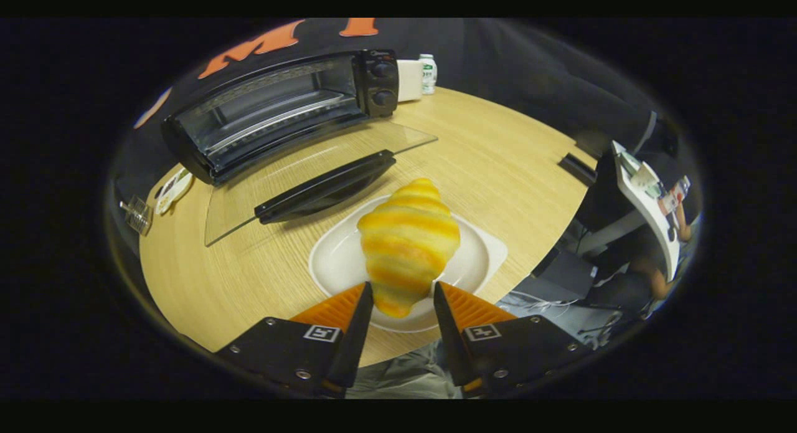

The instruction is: Open the toaster oven, put the food inside, and close the toaster oven door.

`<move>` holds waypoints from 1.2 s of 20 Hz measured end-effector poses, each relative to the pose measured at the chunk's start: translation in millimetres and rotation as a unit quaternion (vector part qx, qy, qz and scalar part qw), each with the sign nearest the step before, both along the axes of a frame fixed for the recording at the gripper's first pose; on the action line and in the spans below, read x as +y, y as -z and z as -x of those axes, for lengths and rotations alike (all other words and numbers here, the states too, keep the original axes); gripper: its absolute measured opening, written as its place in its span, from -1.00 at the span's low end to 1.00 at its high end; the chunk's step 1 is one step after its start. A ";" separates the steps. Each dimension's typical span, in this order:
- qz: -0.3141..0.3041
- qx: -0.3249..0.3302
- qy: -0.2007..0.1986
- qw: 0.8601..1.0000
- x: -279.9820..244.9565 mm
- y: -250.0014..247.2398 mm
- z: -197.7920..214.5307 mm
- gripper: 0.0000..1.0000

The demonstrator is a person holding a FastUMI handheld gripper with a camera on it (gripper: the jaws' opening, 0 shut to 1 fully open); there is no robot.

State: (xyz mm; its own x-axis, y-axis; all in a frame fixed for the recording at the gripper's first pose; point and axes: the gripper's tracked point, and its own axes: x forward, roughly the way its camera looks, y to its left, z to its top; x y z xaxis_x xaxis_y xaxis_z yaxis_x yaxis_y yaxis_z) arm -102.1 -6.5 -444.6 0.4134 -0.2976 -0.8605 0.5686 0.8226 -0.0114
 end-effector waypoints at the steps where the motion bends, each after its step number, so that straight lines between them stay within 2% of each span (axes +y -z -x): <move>1: -0.006 0.009 0.001 1.000 -0.1 5.2 3.7 0.00; 3: -0.013 0.002 0.013 1.000 -0.1 1.8 5.2 -0.14; 5: -0.033 -0.033 0.031 0.998 2.1 -11.1 -0.3 -0.34; 7: -0.059 -0.061 0.045 0.995 3.6 -28.4 -2.7 -0.41; 10: -0.101 -0.118 0.062 0.986 1.7 -63.5 -15.4 -0.42; 13: -0.150 -0.184 0.054 0.970 10.8 -103.0 -37.7 -0.42; 16: -0.207 -0.244 0.029 0.947 35.5 -130.3 -69.1 -0.42; 18: -0.230 -0.262 0.010 0.937 48.6 -136.8 -85.7 -0.42; 24: -0.295 -0.282 -0.004 0.913 72.9 -132.2 -147.6 -0.42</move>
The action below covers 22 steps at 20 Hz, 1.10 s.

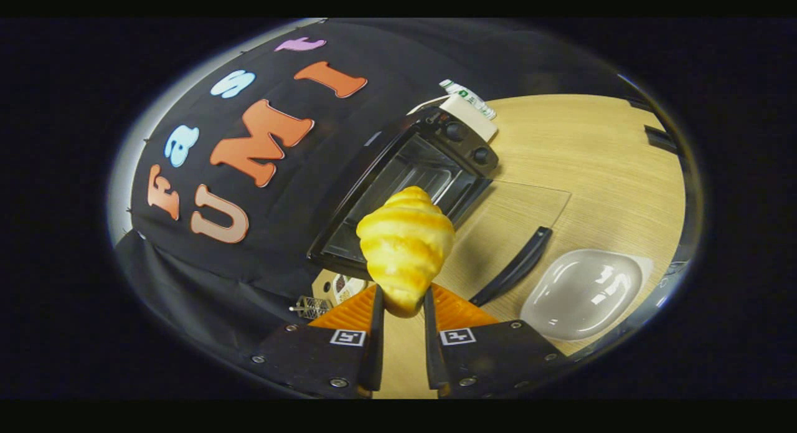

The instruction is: Open the toaster oven, put the food inside, and close the toaster oven door.

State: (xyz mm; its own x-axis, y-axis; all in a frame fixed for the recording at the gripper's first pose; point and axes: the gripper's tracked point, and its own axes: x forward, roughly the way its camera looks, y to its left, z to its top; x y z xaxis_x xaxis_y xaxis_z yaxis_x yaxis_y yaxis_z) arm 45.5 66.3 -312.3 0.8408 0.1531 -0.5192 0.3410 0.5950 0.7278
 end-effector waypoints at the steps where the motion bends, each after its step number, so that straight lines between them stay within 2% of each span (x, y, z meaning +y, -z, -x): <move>1: -0.003 -0.001 -0.003 1.000 0.8 0.6 -4.5 -0.42; 6: -0.019 0.002 -0.010 1.000 5.0 11.8 -50.6 -0.42; 18: -0.066 0.001 0.004 0.998 9.6 27.5 -142.5 -0.42; 20: -0.076 0.004 0.009 0.997 9.7 28.2 -151.2 -0.36; 21: -0.077 0.008 0.008 0.997 10.9 31.7 -151.7 -0.21; 22: -0.079 0.011 0.006 0.997 11.8 32.7 -150.0 -0.15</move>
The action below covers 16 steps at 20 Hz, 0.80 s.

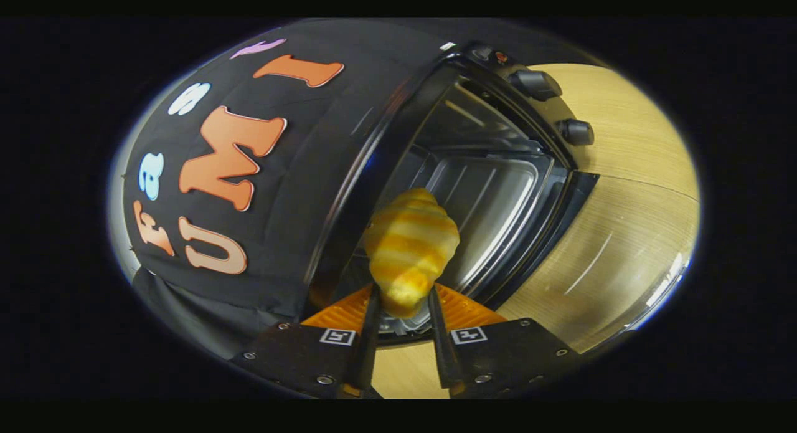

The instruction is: Open the toaster oven, put the food inside, and close the toaster oven door.

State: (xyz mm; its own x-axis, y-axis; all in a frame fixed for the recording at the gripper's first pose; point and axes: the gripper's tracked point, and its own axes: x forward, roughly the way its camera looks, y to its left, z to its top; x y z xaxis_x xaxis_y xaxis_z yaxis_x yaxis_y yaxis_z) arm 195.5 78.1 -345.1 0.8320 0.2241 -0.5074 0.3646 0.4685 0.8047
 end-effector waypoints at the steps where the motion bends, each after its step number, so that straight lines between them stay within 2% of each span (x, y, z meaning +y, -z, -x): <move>1: -0.001 0.002 -0.001 1.000 3.2 1.2 -0.2 -0.09; 6: 0.012 -0.002 -0.008 1.000 2.0 -5.1 13.6 0.24; 9: 0.011 -0.007 -0.021 1.000 3.8 -15.1 35.8 0.63; 10: 0.024 -0.004 -0.026 0.999 1.2 -14.9 45.9 0.69; 11: 0.044 -0.001 -0.029 0.999 -3.9 -13.8 57.7 0.84; 13: 0.066 0.012 -0.043 0.997 -10.7 -11.2 79.4 0.93; 16: 0.091 0.018 -0.057 0.994 -20.4 -13.3 112.0 0.95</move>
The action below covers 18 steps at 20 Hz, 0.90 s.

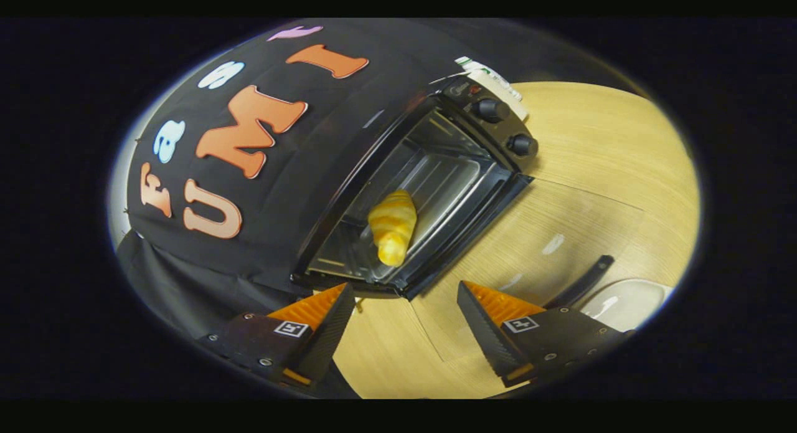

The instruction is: Open the toaster oven, put the food inside, and close the toaster oven door.

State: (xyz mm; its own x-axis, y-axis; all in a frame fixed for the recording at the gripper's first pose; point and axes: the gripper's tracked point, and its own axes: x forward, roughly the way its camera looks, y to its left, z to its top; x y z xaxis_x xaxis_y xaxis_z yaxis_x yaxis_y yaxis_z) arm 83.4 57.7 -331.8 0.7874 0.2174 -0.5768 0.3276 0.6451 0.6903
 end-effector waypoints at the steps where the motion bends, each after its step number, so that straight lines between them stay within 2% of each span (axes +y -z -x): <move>1: 0.021 0.004 -0.005 1.000 -5.8 2.4 11.5 0.96; 5: 0.082 0.022 -0.026 0.996 -22.9 4.9 51.7 0.97; 8: 0.151 0.046 -0.044 0.986 -42.3 15.1 75.1 0.97; 13: 0.267 0.073 -0.102 0.955 -58.7 29.9 101.0 0.98; 18: 0.322 0.084 -0.163 0.929 -56.1 49.0 99.9 0.98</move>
